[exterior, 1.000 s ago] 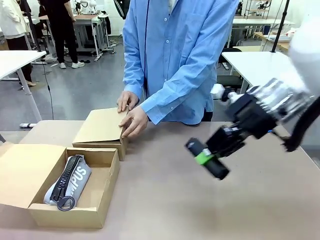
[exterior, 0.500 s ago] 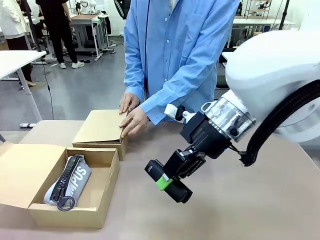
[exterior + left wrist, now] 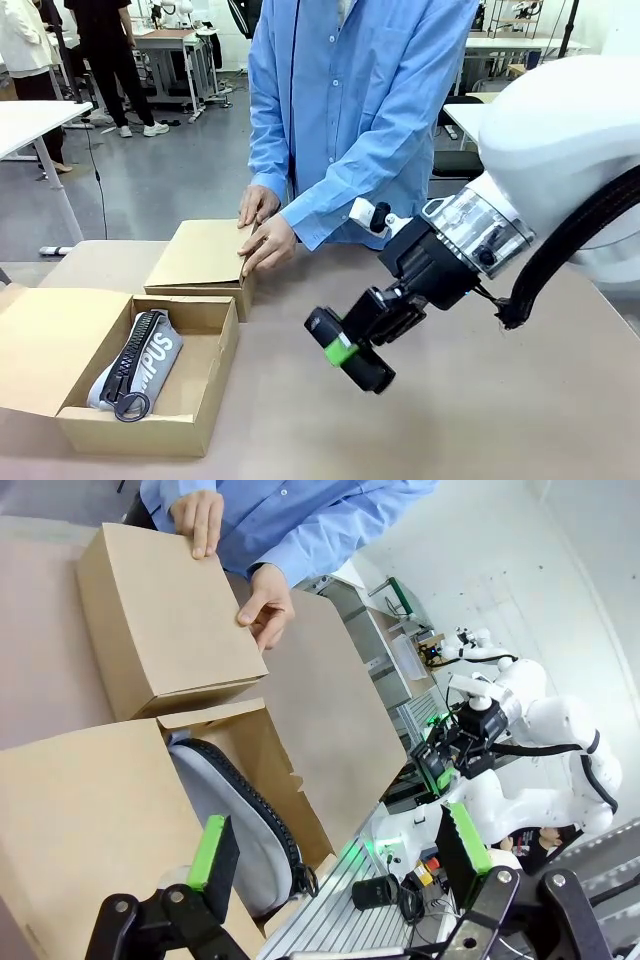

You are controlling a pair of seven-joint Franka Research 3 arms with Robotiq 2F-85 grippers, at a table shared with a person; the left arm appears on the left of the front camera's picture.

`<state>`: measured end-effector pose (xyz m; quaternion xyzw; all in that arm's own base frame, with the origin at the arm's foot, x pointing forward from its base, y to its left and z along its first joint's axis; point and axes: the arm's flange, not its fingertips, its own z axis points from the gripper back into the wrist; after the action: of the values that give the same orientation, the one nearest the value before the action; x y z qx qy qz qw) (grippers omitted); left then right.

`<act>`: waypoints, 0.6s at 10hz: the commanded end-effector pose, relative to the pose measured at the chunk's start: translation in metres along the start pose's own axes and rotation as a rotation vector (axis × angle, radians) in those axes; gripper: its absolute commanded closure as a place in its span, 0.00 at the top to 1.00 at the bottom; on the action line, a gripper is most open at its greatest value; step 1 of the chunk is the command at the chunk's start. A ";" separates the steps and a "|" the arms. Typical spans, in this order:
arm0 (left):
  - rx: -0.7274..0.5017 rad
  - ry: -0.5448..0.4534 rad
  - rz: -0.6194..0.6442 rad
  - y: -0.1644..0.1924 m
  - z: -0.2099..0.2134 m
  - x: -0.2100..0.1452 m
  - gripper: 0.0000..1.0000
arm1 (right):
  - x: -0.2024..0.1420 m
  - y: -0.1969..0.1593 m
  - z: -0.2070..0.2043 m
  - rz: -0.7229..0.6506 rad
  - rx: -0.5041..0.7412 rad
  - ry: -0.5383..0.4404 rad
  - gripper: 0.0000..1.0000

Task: Place items inside the box.
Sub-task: Pick up a Pencil pouch or Stapler and place it inside the Mailer Box closest to the robot.

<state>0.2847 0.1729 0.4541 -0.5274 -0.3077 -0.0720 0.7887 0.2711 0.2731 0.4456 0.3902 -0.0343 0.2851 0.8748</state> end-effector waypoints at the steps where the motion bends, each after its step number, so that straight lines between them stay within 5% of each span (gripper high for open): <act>1: -0.018 -0.020 -0.020 -0.001 -0.001 0.000 1.00 | 0.013 -0.004 0.000 -0.131 0.074 -0.245 0.42; 6: -0.018 -0.020 -0.020 -0.001 -0.001 0.000 1.00 | 0.020 -0.008 -0.001 -0.210 0.076 -0.277 0.42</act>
<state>0.2847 0.1729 0.4540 -0.5274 -0.3077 -0.0719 0.7887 0.2914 0.2734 0.4480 0.4631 -0.0934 0.1459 0.8692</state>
